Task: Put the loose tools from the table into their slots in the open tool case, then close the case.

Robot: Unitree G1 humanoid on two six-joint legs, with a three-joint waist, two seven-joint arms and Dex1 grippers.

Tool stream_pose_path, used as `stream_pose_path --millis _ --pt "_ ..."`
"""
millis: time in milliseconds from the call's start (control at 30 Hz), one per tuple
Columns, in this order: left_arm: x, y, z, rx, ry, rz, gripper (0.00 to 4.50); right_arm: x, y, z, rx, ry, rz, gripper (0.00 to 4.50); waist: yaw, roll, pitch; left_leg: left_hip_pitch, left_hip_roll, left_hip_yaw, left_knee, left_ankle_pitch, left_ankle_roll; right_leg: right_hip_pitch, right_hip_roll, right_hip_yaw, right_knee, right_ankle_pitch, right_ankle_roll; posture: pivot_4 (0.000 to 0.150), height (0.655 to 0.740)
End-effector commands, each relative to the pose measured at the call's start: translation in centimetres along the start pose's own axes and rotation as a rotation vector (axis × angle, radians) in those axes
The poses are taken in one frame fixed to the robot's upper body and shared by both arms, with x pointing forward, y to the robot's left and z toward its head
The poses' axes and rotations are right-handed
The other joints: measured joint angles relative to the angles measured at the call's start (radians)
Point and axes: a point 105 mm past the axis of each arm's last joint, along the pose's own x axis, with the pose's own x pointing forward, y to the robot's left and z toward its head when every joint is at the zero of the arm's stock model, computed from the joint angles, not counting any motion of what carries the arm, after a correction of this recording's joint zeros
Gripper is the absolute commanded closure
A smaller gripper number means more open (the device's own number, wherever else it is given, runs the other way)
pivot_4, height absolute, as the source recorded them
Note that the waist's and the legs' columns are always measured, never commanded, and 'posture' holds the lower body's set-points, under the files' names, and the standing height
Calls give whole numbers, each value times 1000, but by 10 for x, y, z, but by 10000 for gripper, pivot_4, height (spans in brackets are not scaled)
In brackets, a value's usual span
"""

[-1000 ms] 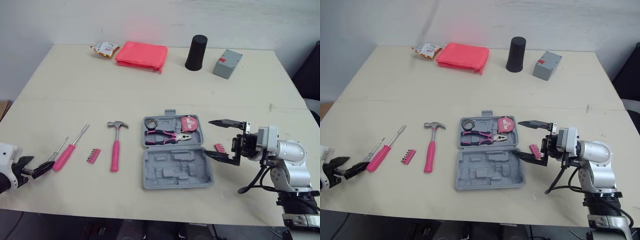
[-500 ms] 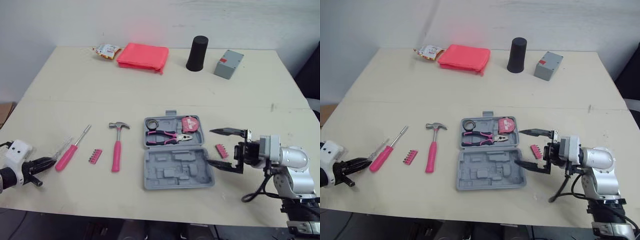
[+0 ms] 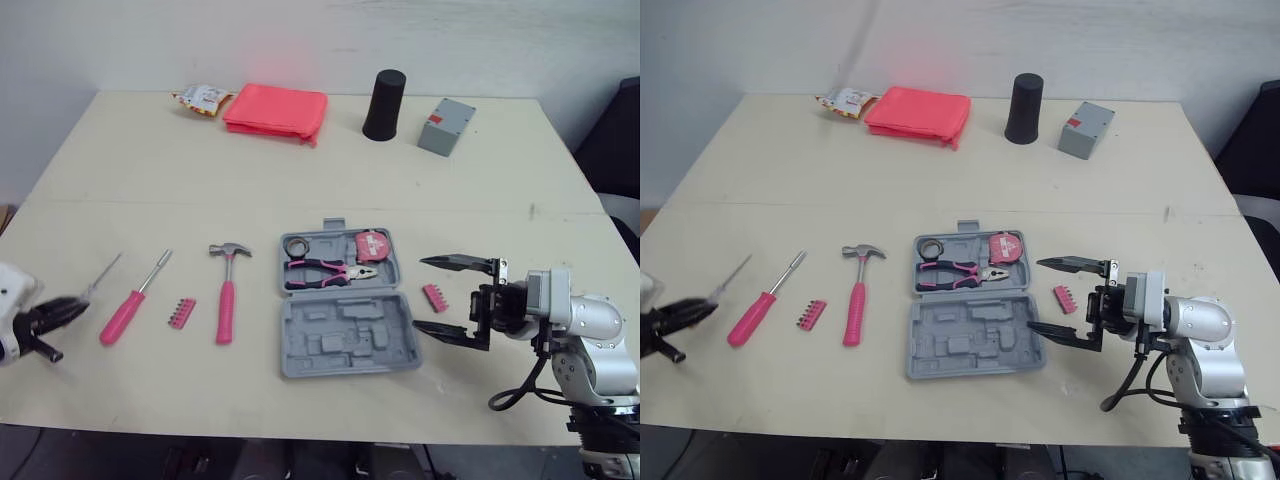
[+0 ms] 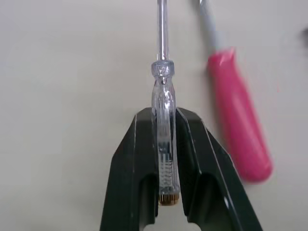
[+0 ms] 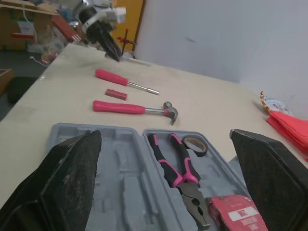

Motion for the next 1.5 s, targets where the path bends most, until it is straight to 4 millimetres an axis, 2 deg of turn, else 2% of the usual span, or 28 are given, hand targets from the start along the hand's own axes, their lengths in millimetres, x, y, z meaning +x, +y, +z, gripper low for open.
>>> stream_pose_path --millis 33,67,200,267,400,567,700,867,1033,1233,1500 --pt "12 -58 64 264 -91 -293 44028 -26 -8 -8 -33 77 -45 0 11 0 0 0 -1 0 0 -1 1 2 -1 0 -3 1 0 1500 7400" --pt "15 -69 69 311 -83 -345 44028 -30 -11 -10 -31 86 -59 0 11 1 0 0 -1 0 0 -1 2 2 -1 0 -7 3 1 1500 7400" --pt "29 -113 110 374 -140 -549 44028 -39 -15 -21 -29 132 -75 0 10 3 2 -1 0 2 -1 0 3 2 1 0 -8 4 0 1500 7400" --pt "35 -134 118 403 -124 -625 44028 -40 -12 -26 -22 160 -59 0 7 3 2 -1 1 2 -1 2 1 2 3 0 -7 4 0 1500 7400" --pt "64 -165 136 448 -117 -666 44028 -41 -10 -31 10 199 -48 0 14 5 2 -1 0 4 0 4 2 2 5 1 -5 5 1 1500 7400" --pt "94 -205 143 520 -86 -744 44028 -39 -12 -31 30 196 -91 0 20 4 3 -1 0 5 2 5 2 1 7 3 -2 5 2 1500 7400" --pt "107 -220 139 563 -7 -767 44028 -36 -8 -31 32 195 -97 0 20 3 3 -2 0 5 3 5 2 1 7 4 -1 5 2 1500 7400" --pt "127 -228 147 620 40 -698 44028 -34 -4 -30 33 191 -115 0 28 3 3 -2 0 4 6 5 2 1 7 4 -3 5 2 1500 7400" --pt "132 -242 157 634 16 -724 44028 -38 0 -29 32 203 -121 0 34 3 3 -2 1 4 7 5 2 1 8 5 -3 5 3 1500 7400" --pt "141 -250 159 645 25 -730 44028 -40 2 -26 24 201 -142 0 41 3 3 -3 0 4 9 5 2 2 8 5 -2 5 2 1500 7400" --pt "141 -256 143 627 73 -773 44028 -44 6 -26 25 204 -153 0 41 3 3 -2 0 4 11 5 3 2 7 5 -1 5 3 1500 7400"
